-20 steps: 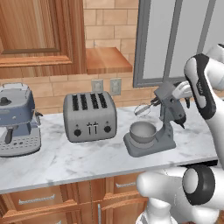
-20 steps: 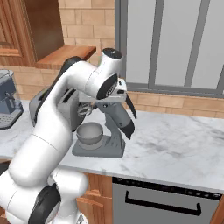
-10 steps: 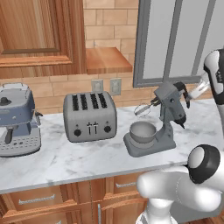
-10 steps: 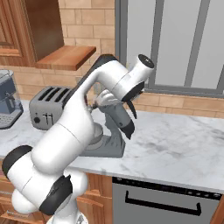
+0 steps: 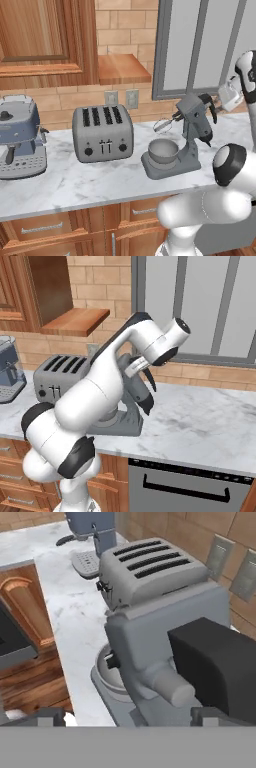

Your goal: Close the stand mixer head.

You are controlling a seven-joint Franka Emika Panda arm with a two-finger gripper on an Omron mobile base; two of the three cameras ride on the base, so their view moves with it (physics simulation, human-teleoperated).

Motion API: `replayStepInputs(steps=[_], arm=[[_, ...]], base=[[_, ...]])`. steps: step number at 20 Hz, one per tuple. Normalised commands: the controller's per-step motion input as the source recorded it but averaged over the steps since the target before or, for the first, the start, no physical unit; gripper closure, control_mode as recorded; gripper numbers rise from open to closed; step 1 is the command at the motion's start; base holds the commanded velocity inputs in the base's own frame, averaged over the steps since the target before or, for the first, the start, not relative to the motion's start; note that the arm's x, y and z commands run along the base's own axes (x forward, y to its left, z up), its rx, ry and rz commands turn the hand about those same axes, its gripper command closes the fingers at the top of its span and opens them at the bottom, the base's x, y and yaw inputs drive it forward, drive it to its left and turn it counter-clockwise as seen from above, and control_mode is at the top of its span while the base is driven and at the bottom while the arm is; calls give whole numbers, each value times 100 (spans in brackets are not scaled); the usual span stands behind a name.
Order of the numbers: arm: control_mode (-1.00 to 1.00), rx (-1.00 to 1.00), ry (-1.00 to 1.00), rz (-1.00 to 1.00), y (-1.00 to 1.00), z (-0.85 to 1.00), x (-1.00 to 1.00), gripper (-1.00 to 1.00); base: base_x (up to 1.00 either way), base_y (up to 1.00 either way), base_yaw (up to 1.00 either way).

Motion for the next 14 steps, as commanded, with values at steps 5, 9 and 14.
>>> replayStepInputs(steps=[5, 9, 14], arm=[[-100, -1, -3, 21, 14, -35, 60, -100], [-100, -3, 0, 15, 42, -74, 84, -100], [-100, 0, 0, 21, 98, -100, 22, -100]], base=[[0, 0, 0], [0, 0, 0], [0, 0, 0]])
